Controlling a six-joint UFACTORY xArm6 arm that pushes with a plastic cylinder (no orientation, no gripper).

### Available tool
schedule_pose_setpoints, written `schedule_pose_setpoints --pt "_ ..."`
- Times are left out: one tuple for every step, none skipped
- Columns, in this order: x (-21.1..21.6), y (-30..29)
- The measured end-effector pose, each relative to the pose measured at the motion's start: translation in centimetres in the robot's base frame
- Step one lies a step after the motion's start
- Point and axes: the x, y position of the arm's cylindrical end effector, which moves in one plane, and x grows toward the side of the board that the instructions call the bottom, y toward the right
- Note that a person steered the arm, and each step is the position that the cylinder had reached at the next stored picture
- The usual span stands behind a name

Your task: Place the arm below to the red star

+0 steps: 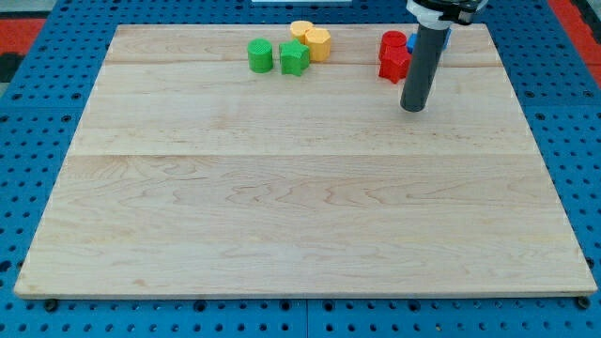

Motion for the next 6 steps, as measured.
schedule_pose_setpoints --pt "0.0 -0.44" --pt "0.0 -0.63" --pt "0.0 -0.88" --pt "0.0 -1.09" --pt "0.0 -1.09" --pt "0.0 -1.29"
